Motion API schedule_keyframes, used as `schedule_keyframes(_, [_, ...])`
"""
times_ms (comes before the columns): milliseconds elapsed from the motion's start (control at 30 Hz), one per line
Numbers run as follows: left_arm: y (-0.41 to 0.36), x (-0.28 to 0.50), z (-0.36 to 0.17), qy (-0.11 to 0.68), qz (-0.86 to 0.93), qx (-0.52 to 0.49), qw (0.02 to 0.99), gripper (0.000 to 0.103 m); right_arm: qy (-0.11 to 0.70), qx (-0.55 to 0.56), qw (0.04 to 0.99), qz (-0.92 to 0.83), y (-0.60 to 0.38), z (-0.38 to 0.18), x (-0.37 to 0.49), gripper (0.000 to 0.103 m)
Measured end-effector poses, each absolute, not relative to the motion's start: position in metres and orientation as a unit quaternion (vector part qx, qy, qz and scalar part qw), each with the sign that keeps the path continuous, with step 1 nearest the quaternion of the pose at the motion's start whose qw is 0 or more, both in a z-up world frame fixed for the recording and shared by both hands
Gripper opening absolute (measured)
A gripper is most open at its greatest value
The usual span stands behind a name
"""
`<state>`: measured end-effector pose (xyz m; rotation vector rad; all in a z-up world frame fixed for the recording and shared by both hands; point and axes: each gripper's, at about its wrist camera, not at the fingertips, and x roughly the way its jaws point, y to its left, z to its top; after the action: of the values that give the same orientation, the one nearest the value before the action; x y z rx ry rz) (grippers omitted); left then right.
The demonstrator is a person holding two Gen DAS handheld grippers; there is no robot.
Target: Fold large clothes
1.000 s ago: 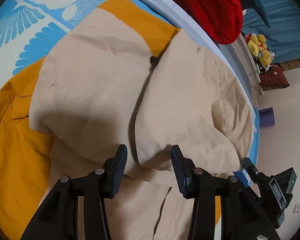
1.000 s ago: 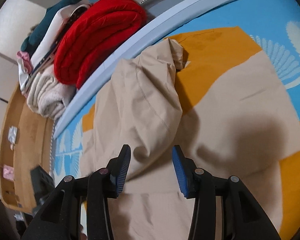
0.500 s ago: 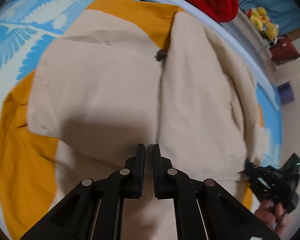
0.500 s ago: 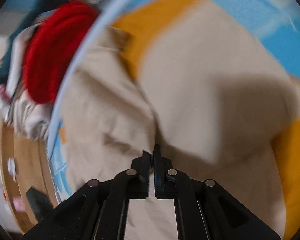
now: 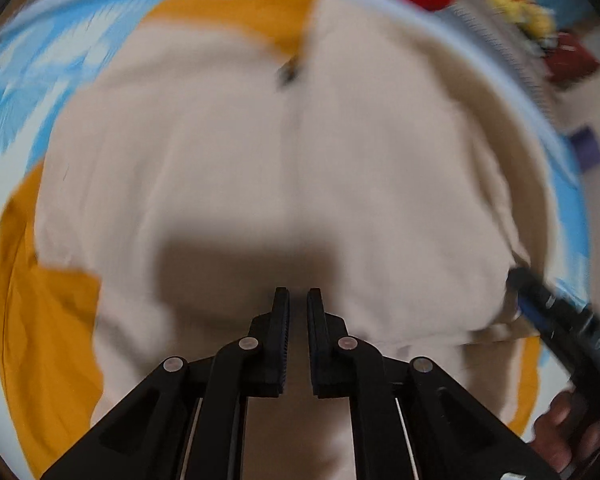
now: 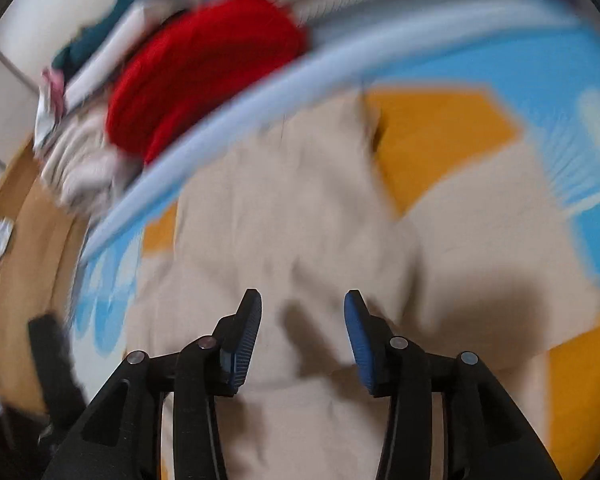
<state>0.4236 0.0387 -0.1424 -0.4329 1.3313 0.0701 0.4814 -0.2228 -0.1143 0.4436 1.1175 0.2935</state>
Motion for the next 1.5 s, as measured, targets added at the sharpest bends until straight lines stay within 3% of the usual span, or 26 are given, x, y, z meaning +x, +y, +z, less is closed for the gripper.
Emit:
schedule_keyframes(167, [0.056,0.422,-0.119,0.600,0.048,-0.222,0.767,0.009,0.602,0.164,0.777,0.088,-0.215,-0.151,0.483,0.044])
schedule_keyframes(433, [0.074,0.410,-0.067,0.548,0.047,-0.231,0.803,0.010,0.509,0.166,0.832,0.143,-0.196,-0.090,0.475,0.044])
schedule_keyframes(600, [0.078,0.403,-0.046,0.526,0.042,-0.230,0.817,0.011,0.587,0.141,0.787,0.127,-0.173,-0.145,0.476,0.044])
schedule_keyframes(700, [0.088,0.399,-0.034,0.516,0.036,-0.233,0.823,0.010,0.572,0.132,0.801,0.120,-0.174,-0.127,0.471,0.044])
schedule_keyframes(833, [0.095,0.375,-0.004,0.485,0.016,-0.219,0.846,0.010,0.481,0.099,0.864,0.114,-0.180,-0.080,0.459,0.044])
schedule_keyframes(900, [0.097,0.362,0.003,0.479,0.016,-0.208,0.853,0.011,0.463,0.082,0.878,0.088,-0.188,-0.082,0.460,0.045])
schedule_keyframes(1067, [0.126,0.320,0.014,0.466,0.015,-0.208,0.860,0.011,0.584,0.135,0.799,0.043,-0.218,-0.139,0.464,0.044])
schedule_keyframes(1200, [0.146,0.275,0.036,0.434,0.012,-0.187,0.881,0.011,0.527,0.138,0.837,0.052,-0.223,-0.075,0.431,0.044])
schedule_keyframes(1400, [0.176,0.180,0.049,0.427,0.009,-0.169,0.888,0.010,0.370,0.114,0.918,0.080,-0.274,0.069,0.308,0.044])
schedule_keyframes(1500, [0.181,0.128,0.041,0.423,-0.001,-0.149,0.894,0.010,0.332,0.108,0.935,0.069,-0.303,0.100,0.244,0.044])
